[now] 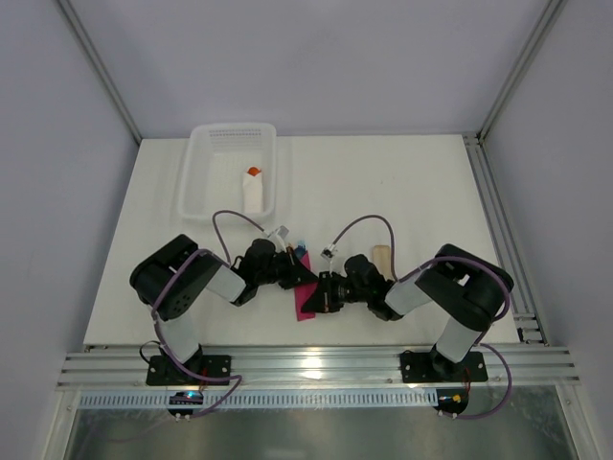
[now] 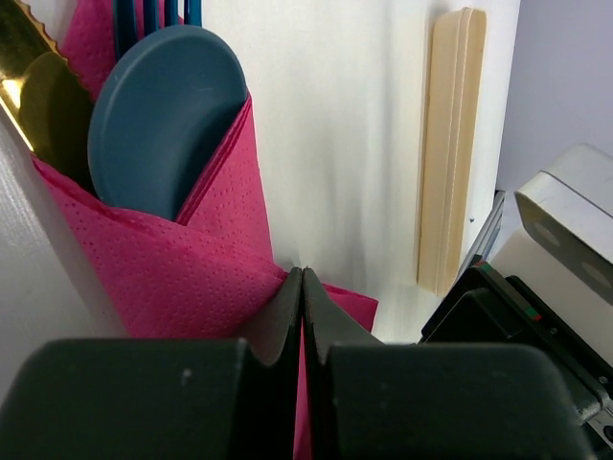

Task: Place the utensils on the paper napkin and roll it up

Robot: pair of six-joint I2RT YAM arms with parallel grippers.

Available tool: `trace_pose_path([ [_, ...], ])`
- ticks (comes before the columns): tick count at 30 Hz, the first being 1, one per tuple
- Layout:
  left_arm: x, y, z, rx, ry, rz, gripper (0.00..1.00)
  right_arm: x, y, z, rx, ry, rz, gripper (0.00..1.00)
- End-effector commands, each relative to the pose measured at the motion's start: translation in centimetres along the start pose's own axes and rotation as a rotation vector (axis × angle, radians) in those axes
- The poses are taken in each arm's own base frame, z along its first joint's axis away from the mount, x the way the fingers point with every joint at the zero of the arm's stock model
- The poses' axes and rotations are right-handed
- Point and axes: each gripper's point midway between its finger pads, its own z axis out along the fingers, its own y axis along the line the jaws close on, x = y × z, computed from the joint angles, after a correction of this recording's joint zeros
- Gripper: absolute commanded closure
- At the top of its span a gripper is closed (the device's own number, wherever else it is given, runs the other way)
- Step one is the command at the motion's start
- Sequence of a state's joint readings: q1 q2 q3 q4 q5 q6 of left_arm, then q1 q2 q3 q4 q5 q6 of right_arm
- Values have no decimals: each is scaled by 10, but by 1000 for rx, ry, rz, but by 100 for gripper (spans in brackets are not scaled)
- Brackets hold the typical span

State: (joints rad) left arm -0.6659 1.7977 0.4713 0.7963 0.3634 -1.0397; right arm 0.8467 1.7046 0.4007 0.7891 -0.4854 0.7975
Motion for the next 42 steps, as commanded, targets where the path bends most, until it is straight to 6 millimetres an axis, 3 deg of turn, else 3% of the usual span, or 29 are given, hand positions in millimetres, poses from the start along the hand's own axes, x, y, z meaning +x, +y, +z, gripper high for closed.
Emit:
trace_pose_path([
  [1,20,49,-2,-169,54,-11,100,27,-12,-6,25,54,19,96],
  [9,23,55,-1,-182,63,-20,100,51,-26,-8,82,98,33,96],
  [20,20,52,-1,-172,61,-17,100,66,-32,-22,138,102,63,96],
  [23,21,51,-1,-171,62,-16,100,62,-29,-32,154,73,62,96],
  [28,19,48,-3,-163,59,-11,100,47,-39,-50,298,6,67,87],
  [30,19,46,-4,-160,56,-10,100,33,-28,-53,295,-38,61,77],
  [31,18,44,-4,-155,55,-8,100,32,-35,-57,346,-46,75,60],
  [34,17,42,-4,-152,53,-6,100,14,-34,-59,380,-91,94,50],
  [42,15,38,-5,-140,43,-10,100,-4,-30,-34,390,-88,164,49],
])
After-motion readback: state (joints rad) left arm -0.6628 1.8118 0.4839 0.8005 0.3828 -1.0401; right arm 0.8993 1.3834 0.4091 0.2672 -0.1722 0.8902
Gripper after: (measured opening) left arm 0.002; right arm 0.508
